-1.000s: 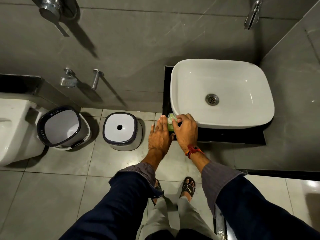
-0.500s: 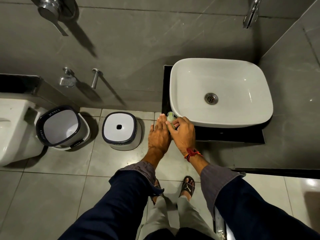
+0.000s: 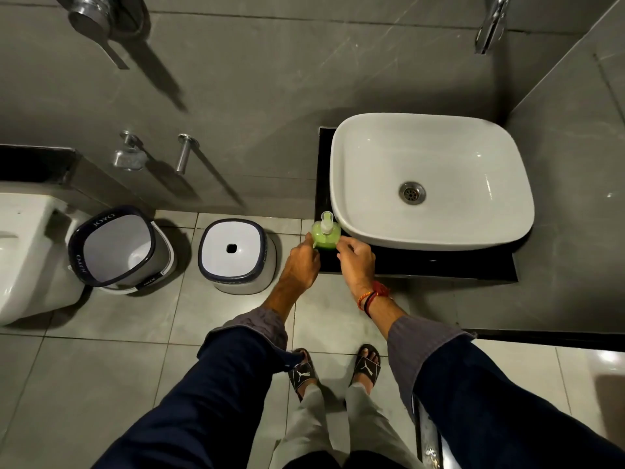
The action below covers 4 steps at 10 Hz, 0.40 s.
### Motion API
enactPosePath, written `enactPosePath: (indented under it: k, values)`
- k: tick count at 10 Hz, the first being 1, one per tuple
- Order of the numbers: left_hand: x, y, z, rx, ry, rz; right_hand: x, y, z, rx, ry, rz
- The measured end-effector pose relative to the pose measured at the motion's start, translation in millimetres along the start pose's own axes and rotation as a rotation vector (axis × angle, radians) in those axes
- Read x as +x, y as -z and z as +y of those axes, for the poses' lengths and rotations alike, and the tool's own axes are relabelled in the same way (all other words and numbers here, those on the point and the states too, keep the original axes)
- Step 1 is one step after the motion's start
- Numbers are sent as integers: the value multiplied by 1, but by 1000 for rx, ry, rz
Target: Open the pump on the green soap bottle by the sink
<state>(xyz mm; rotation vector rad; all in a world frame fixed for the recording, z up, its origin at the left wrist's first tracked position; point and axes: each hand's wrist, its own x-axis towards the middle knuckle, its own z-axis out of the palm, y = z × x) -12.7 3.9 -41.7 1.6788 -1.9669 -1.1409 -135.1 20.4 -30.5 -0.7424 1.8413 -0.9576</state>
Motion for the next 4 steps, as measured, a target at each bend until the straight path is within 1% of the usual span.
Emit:
enactPosePath:
  k: [1,2,3,4]
  values:
    - [9,6,-3,35,21,-32,2,-1,-3,-35,28,17]
    - [6,13,-2,103,15,-84,-6,7,-5,-119,97,10]
    - [18,33,2,283,45,-71,-5,21,-19,-224,209,82]
    - [38,79,23,388,93,-32,-9,56,-64,-155,378,122]
